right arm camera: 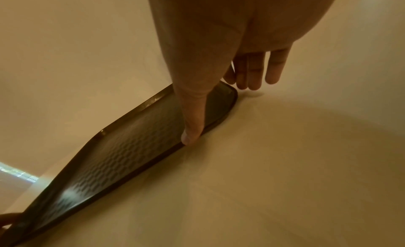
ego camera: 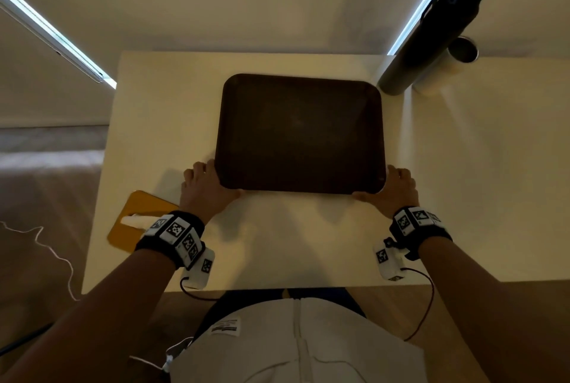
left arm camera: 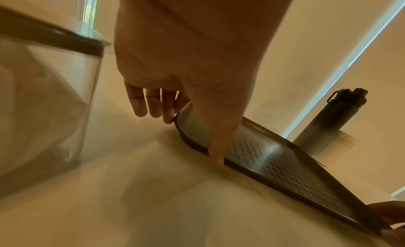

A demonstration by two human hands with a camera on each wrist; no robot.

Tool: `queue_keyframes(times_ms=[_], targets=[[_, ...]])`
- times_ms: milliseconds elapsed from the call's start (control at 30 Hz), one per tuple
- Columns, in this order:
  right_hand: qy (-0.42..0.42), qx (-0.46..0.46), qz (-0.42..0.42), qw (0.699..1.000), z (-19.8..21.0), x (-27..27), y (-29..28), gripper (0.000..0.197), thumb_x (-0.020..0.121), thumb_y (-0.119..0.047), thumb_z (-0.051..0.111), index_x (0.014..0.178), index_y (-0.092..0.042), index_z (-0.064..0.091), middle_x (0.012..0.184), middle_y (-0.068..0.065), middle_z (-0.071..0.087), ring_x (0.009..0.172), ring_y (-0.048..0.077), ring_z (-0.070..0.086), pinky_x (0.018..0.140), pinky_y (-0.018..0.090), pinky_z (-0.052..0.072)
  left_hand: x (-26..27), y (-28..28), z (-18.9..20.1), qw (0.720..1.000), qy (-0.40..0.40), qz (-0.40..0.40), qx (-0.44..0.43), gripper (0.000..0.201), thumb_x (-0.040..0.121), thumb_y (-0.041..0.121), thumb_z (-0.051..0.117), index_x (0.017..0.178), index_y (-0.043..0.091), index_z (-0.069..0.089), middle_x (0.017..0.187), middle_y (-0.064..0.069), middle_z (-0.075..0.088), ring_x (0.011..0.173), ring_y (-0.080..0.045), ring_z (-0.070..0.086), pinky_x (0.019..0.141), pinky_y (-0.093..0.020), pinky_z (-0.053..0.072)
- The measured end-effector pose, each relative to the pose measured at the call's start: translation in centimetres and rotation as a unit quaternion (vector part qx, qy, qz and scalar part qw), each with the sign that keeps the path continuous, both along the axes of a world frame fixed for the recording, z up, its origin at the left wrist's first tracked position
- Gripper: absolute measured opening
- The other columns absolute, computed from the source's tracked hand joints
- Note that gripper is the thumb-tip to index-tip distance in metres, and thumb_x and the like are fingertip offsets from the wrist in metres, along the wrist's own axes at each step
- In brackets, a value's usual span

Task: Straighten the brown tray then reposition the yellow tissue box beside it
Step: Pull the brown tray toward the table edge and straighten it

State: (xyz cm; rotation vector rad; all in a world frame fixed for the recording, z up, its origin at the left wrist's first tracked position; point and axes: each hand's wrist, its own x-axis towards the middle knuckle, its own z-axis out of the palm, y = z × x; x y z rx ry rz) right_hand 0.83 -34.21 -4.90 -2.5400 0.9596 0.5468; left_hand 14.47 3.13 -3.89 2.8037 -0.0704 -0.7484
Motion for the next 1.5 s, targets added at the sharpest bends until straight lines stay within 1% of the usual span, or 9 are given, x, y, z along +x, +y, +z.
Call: queue_keyframes(times_ms=[100,200,500,733,1100,1500], targets=[[-0.019,0.036,-0.017,0.999,-0.3,0.3,0.2,0.097,0.056,-0.062,0.081,0.13,-0.013,0.042,0.127,0.016,0.044,0.118,0.039,0.044,0.098,0.053,0.043,0.0,-0.1,-0.2,1.0,-0.003,-0.002,0.004,0.101,0.069,0.064,0.072,0.146,0.012,0.033,0.137,-0.017,0.044,0.128,-0.039,0.039,0.102,-0.052,0.038],[-0.028,0.054,-0.025,0.998,-0.2,0.9,0.0,0.095,0.056,-0.057,0.083,0.129,-0.013,0.043,0.125,0.016,0.044,0.117,0.038,0.045,0.099,0.053,0.043,0.1,-0.3,-0.2,1.0,-0.003,-0.001,0.012,0.101,0.069,0.066,0.072,0.145,0.012,0.035,0.137,-0.017,0.046,0.128,-0.038,0.039,0.102,-0.052,0.038],[-0.032,0.064,-0.012,0.997,0.3,4.7,-0.9,0.094,0.056,-0.056,0.085,0.129,-0.014,0.044,0.126,0.015,0.045,0.117,0.038,0.046,0.099,0.053,0.043,2.7,-0.9,0.3,1.0,-0.007,0.009,0.015,0.098,0.07,0.064,0.074,0.143,0.008,0.038,0.135,-0.02,0.049,0.127,-0.039,0.042,0.102,-0.052,0.041],[-0.037,0.068,-0.018,0.997,0.5,7.0,-0.7,0.094,0.056,-0.052,0.086,0.13,-0.014,0.044,0.127,0.014,0.044,0.118,0.038,0.045,0.099,0.052,0.043,4.7,-0.9,0.7,1.0,-0.003,0.016,0.019,0.096,0.071,0.061,0.076,0.143,0.008,0.039,0.136,-0.021,0.048,0.127,-0.04,0.042,0.101,-0.051,0.041],[-0.038,0.073,-0.019,0.996,0.4,6.6,-0.2,0.094,0.056,-0.054,0.085,0.131,-0.016,0.042,0.128,0.014,0.043,0.117,0.038,0.045,0.1,0.055,0.041,4.9,-0.6,0.7,1.0,-0.002,0.01,0.019,0.097,0.071,0.061,0.076,0.143,0.008,0.038,0.136,-0.02,0.048,0.127,-0.04,0.042,0.101,-0.05,0.042],[-0.029,0.063,-0.006,0.998,0.8,6.7,-0.1,0.095,0.058,-0.054,0.084,0.133,-0.015,0.041,0.129,0.014,0.042,0.119,0.039,0.044,0.1,0.054,0.041,4.7,-0.4,0.8,1.0,0.005,0.003,0.014,0.097,0.072,0.061,0.074,0.145,0.01,0.036,0.138,-0.02,0.047,0.127,-0.039,0.041,0.101,-0.051,0.043]])
